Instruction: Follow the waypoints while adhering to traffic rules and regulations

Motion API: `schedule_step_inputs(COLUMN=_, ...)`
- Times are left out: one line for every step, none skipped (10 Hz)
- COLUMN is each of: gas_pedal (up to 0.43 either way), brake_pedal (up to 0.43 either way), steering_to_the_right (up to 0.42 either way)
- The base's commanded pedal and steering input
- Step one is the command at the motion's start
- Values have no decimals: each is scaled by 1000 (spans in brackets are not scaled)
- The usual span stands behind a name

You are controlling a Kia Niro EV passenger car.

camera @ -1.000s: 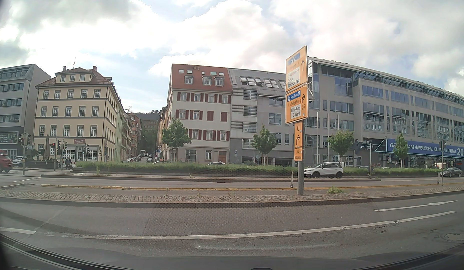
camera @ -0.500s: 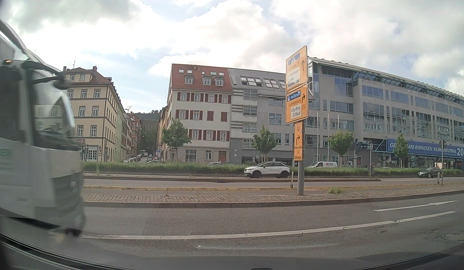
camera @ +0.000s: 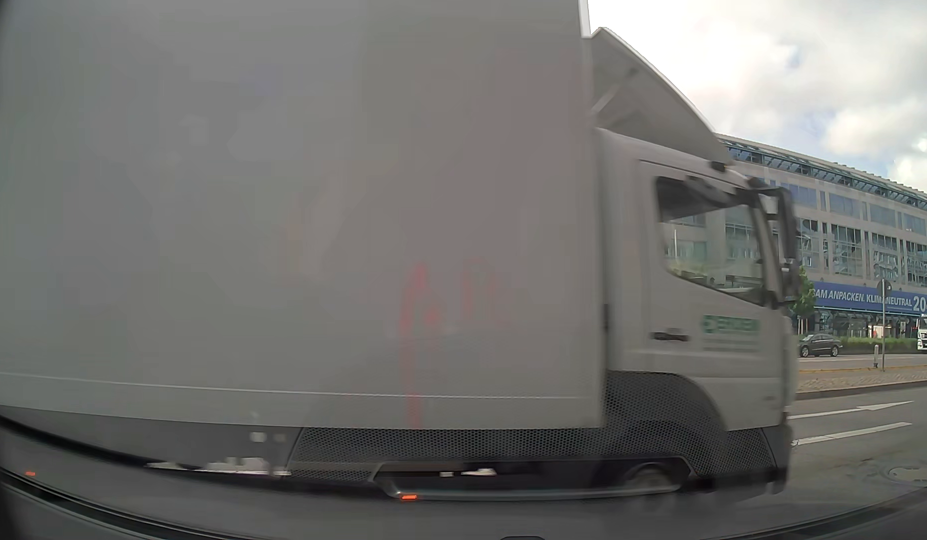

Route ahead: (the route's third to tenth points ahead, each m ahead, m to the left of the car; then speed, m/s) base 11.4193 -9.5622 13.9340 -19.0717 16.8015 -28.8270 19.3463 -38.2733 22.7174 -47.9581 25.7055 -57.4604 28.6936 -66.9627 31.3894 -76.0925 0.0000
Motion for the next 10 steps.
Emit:
schedule_step_inputs(gas_pedal=0, brake_pedal=244, steering_to_the_right=200)
schedule_step_inputs(gas_pedal=0, brake_pedal=244, steering_to_the_right=200)
schedule_step_inputs(gas_pedal=0, brake_pedal=244, steering_to_the_right=200)
schedule_step_inputs(gas_pedal=0, brake_pedal=244, steering_to_the_right=200)
schedule_step_inputs(gas_pedal=0, brake_pedal=244, steering_to_the_right=200)
schedule_step_inputs(gas_pedal=0, brake_pedal=201, steering_to_the_right=200)
schedule_step_inputs(gas_pedal=0, brake_pedal=110, steering_to_the_right=200)
schedule_step_inputs(gas_pedal=0, brake_pedal=79, steering_to_the_right=200)
schedule_step_inputs(gas_pedal=0, brake_pedal=98, steering_to_the_right=200)
schedule_step_inputs(gas_pedal=0, brake_pedal=104, steering_to_the_right=200)
